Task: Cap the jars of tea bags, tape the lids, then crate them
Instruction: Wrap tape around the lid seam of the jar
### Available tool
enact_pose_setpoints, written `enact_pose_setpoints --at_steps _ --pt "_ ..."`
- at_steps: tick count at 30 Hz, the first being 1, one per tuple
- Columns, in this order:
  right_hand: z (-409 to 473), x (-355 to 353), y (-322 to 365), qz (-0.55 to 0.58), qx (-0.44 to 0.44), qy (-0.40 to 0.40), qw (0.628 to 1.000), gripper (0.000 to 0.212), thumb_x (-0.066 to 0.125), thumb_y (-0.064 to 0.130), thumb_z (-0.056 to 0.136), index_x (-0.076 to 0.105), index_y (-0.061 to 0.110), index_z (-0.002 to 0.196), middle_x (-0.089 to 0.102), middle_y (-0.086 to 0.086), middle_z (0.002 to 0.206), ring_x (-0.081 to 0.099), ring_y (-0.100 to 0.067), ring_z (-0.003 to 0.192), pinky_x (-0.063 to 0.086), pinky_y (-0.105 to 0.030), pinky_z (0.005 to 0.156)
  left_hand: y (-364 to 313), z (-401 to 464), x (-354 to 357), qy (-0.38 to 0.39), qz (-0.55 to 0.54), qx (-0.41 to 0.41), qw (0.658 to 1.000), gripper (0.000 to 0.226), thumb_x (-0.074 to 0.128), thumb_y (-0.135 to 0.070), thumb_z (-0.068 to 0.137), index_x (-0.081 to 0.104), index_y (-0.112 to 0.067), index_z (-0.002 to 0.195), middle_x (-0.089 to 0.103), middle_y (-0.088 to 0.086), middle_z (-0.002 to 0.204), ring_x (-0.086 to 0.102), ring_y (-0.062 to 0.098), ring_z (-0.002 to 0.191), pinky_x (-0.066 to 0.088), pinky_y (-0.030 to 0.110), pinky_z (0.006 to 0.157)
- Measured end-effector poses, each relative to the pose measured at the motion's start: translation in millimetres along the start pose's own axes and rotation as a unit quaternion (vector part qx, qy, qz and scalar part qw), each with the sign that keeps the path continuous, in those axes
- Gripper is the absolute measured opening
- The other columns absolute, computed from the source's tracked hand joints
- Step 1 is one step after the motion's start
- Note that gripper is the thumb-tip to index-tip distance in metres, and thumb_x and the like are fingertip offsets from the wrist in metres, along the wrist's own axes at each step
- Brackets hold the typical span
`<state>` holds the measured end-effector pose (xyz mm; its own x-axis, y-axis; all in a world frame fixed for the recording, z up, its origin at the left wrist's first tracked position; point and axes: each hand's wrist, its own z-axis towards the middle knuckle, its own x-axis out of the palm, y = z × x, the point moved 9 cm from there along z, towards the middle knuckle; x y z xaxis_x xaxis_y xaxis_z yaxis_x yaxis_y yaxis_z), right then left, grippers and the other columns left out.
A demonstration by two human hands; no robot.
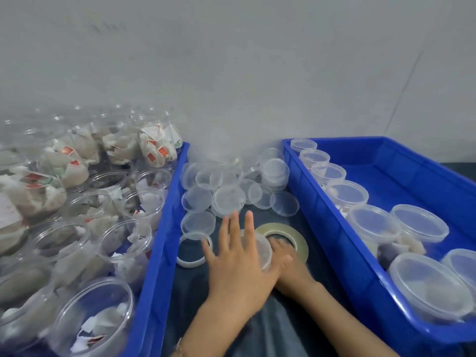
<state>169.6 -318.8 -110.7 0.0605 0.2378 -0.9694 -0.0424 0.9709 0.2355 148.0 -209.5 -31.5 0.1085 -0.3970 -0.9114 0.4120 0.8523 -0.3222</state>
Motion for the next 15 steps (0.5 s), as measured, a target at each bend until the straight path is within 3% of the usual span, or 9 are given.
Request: enact_pose_setpoints --at_steps 1,2,5,8,10,11,13,15 --pt "-1 -2 -1 0.018 0.013 -0.002 1.000 0.034 0.040 0.037 0.097 0.049 0.022 0.127 0.050 0.001 0.119 0.045 -0.021 0.112 0.036 -0.034 0.095 1 -1 -6 -0.014 -0.048 0.013 0.999 0.094 0.013 -0.081 0.074 -0.040 -0.033 0.135 -0.035 -0.014 0.148 -0.033 0.007 0.137 -0.010 0.047 0.113" --pt "-3 -8 -3 0.052 0.027 -0.008 0.998 0.032 0.041 0.034 0.097 0.052 0.022 0.125 0.050 0.002 0.119 0.043 -0.020 0.113 0.034 -0.033 0.097 6 -3 -12 -0.037 -0.125 0.005 0.991 0.092 0.018 -0.079 0.076 -0.036 -0.036 0.137 -0.031 -0.020 0.147 -0.032 0.001 0.136 -0.011 0.042 0.114" --pt "-11 -41 -3 0.179 0.056 -0.095 0.978 0.028 0.048 0.027 0.096 0.058 0.021 0.122 0.055 0.007 0.117 0.044 -0.013 0.114 0.033 -0.029 0.100 44 -20 -23 -0.155 -0.387 -0.097 0.904 0.081 0.044 -0.061 0.087 0.006 -0.030 0.151 0.011 -0.021 0.151 0.013 0.000 0.140 0.015 0.026 0.113" --pt "-36 -72 2 0.385 0.100 -0.207 0.894 0.027 0.046 0.025 0.097 0.053 0.028 0.123 0.057 0.019 0.107 0.051 0.003 0.105 0.038 -0.015 0.093 60 -31 2 -0.126 -0.520 -0.175 0.826 0.066 0.044 -0.047 0.091 0.019 -0.030 0.150 0.029 -0.016 0.150 0.030 -0.022 0.119 0.023 0.004 0.096" --pt "-47 -73 9 0.475 0.121 -0.211 0.845 0.034 0.042 0.026 0.098 0.037 0.036 0.130 0.054 0.021 0.107 0.048 0.011 0.102 0.033 -0.004 0.086 58 -30 16 -0.102 -0.564 -0.197 0.795 0.056 0.037 -0.038 0.097 0.023 -0.025 0.150 0.031 -0.017 0.147 0.036 -0.033 0.102 0.026 -0.009 0.080" --pt "-50 -67 15 0.498 0.127 -0.189 0.837 0.038 0.041 0.027 0.099 0.028 0.038 0.132 0.051 0.021 0.108 0.046 0.015 0.101 0.031 0.001 0.083 56 -29 22 -0.093 -0.579 -0.202 0.784 0.053 0.035 -0.035 0.099 0.024 -0.023 0.150 0.030 -0.017 0.147 0.037 -0.031 0.104 0.027 -0.009 0.081" --pt "-50 -48 32 0.530 0.136 -0.102 0.831 0.047 0.041 0.031 0.099 0.014 0.039 0.136 0.044 0.023 0.118 0.042 0.020 0.105 0.029 0.005 0.082 49 -27 30 -0.073 -0.594 -0.201 0.775 0.051 0.035 -0.037 0.099 0.031 -0.022 0.148 0.033 -0.011 0.150 0.038 -0.012 0.122 0.027 0.006 0.100" --pt "-52 -43 50 0.537 0.119 -0.041 0.834 0.060 0.046 0.035 0.097 0.011 0.033 0.146 0.032 0.017 0.141 0.033 0.015 0.122 0.023 -0.003 0.099 43 -28 26 -0.075 -0.592 -0.211 0.774 0.046 0.037 -0.042 0.097 0.042 -0.024 0.140 0.042 -0.006 0.146 0.041 0.002 0.126 0.029 0.022 0.105"
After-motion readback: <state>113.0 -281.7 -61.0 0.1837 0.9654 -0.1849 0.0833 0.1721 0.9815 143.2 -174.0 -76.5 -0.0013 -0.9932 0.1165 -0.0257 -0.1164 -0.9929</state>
